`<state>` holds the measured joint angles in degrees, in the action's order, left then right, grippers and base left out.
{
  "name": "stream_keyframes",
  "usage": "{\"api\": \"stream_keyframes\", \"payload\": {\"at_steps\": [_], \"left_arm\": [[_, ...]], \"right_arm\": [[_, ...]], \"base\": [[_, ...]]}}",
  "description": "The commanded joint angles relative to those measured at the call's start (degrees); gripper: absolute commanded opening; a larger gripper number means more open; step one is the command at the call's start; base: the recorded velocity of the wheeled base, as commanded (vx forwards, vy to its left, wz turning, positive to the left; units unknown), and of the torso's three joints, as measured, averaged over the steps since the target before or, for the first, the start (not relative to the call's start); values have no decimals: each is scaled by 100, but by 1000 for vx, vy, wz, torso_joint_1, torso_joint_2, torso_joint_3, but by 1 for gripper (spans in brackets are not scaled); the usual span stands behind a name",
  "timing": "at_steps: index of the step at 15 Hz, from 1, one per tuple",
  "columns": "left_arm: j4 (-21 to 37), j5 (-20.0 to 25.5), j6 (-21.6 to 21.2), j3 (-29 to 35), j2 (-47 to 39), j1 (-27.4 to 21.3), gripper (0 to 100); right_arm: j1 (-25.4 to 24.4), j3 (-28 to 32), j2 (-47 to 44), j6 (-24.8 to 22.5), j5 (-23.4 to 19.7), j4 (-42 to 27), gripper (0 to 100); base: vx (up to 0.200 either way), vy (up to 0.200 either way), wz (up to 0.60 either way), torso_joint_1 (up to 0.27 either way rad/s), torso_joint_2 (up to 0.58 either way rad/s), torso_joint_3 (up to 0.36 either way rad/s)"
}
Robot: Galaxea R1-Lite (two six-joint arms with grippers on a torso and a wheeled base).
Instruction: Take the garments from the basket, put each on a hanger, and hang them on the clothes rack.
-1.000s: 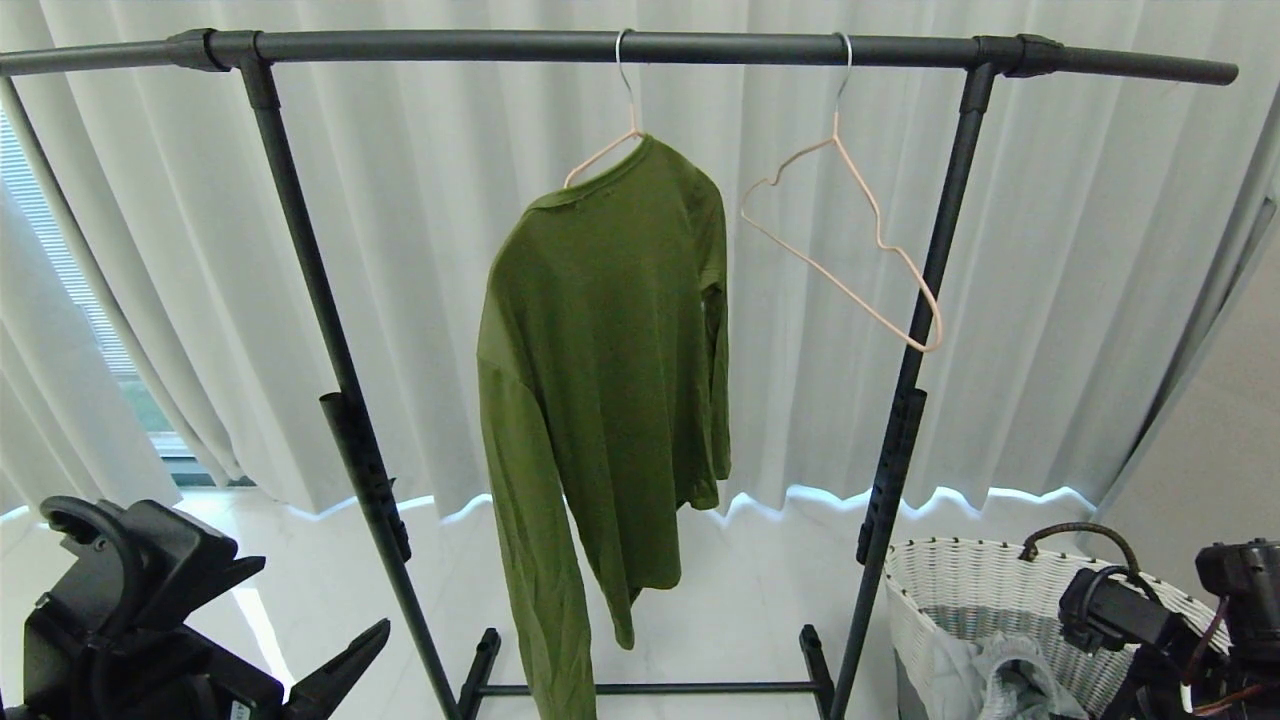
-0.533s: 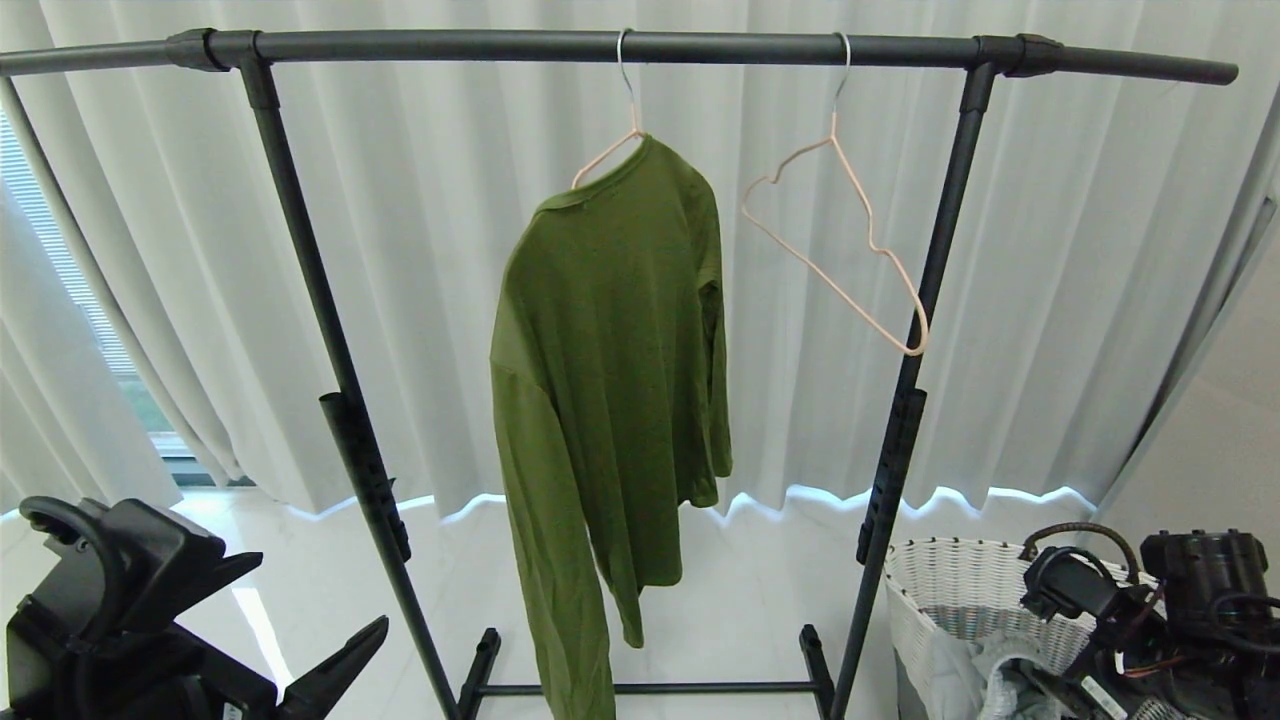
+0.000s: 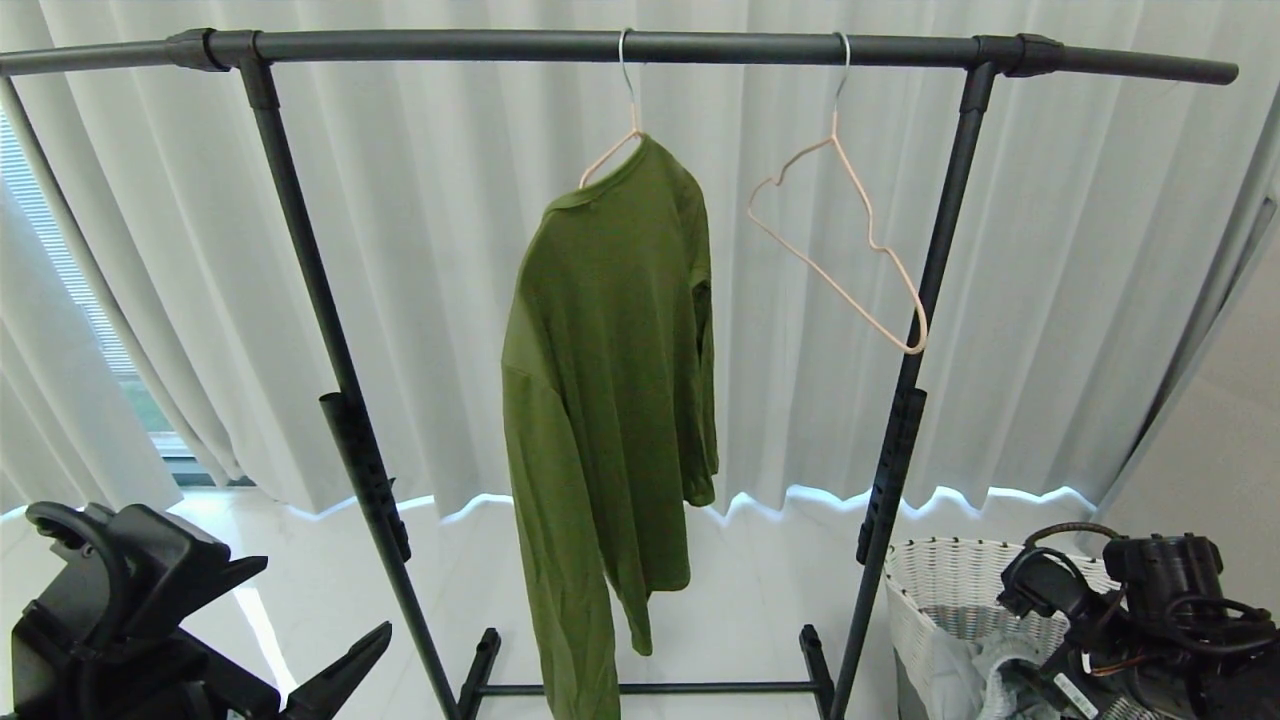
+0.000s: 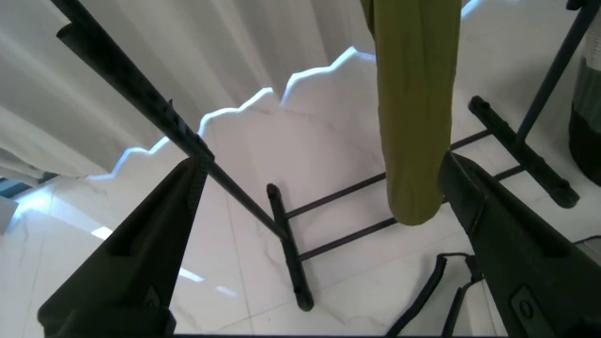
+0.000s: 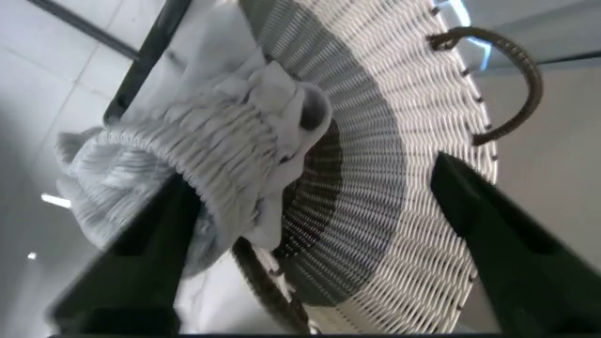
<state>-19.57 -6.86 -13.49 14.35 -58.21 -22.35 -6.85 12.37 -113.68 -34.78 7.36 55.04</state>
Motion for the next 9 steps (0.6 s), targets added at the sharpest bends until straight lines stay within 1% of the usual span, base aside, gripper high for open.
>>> {"api": "stream_keyframes", "payload": {"at_steps": [1,3,5,6,7,9], "left_arm": [[-3,1,5,-2,3,-7,100],[-3,-8,-4,-37,3,2,100],[-3,-8,-22,-81,20,2,100],[-3,-8,-39,-81,82,-7,100],[-3,-8,-48,-90,134,2,100],[5,-34,-48,-187,240,2,100]], "right_arm": [[-36,-24,-5,-2,2,121,0],[-123,-42,311,-11,134,156,0],[-264,-7,742,-11,134,-204,0],[-308,125,1032,-2,134,-600,0],[-326,397,1366,-2,134,-1224,0],[-334,1276,1955,94,134,-2683,0]], "base": [[0,0,0,0,0,0],[0,0,0,0,0,0],[0,0,0,0,0,0],[0,0,0,0,0,0],[0,0,0,0,0,0],[0,0,0,0,0,0]]}}
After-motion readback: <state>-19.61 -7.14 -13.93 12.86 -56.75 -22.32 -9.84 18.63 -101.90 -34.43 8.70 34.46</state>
